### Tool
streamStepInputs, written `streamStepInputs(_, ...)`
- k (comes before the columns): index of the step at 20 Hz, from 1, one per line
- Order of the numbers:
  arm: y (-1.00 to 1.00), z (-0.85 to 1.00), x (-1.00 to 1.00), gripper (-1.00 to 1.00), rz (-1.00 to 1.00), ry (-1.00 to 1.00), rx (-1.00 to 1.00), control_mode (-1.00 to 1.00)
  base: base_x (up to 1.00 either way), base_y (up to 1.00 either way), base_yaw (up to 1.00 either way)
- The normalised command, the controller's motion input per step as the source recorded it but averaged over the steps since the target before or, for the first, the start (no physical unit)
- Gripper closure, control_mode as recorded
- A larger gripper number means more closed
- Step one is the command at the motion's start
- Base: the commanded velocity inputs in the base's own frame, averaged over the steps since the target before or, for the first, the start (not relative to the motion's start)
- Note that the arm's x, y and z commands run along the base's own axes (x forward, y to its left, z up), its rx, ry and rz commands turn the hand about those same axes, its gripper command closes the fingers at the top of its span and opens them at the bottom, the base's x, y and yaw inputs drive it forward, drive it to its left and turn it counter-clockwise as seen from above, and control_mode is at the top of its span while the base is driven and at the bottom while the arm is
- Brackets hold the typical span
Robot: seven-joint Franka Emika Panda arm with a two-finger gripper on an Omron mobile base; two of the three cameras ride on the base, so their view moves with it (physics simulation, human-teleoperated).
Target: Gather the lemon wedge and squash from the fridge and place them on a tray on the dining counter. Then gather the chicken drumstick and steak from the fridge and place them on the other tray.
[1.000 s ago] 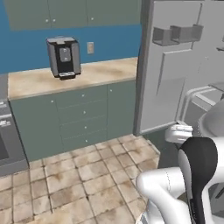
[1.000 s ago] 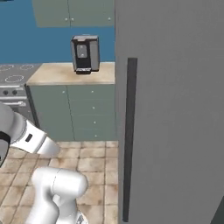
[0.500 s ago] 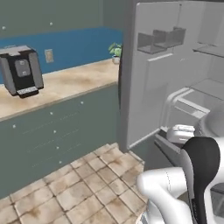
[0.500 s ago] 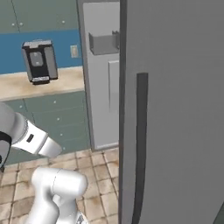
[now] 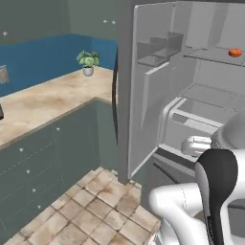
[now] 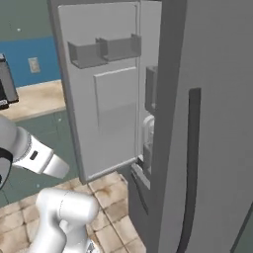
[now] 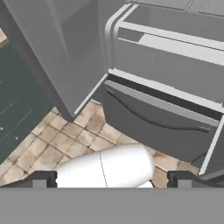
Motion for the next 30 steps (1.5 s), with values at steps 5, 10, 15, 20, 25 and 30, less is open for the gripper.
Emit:
streamStepInputs(5, 0.0, 0.0, 0.0, -1.0, 0.0, 0.0, 0.0, 1.0, 0.39, 0.0, -0.48)
streamStepInputs(10, 0.0, 0.0, 0.0, -1.0, 0.0, 0.0, 0.0, 1.0, 0.47, 0.07, -0.5)
streamStepInputs(15, 0.0, 0.0, 0.0, -1.0, 0.0, 0.0, 0.0, 1.0, 0.17, 0.43, -0.57)
streamStepInputs(20, 0.0, 0.0, 0.0, -1.0, 0.0, 0.0, 0.0, 1.0, 0.6, 0.43, -0.53)
streamStepInputs(25, 0.0, 0.0, 0.0, -1.0, 0.0, 0.0, 0.0, 1.0, 0.73, 0.19, -0.37)
streamStepInputs(30, 0.0, 0.0, 0.0, -1.0, 0.0, 0.0, 0.0, 1.0, 0.77, 0.0, -0.25)
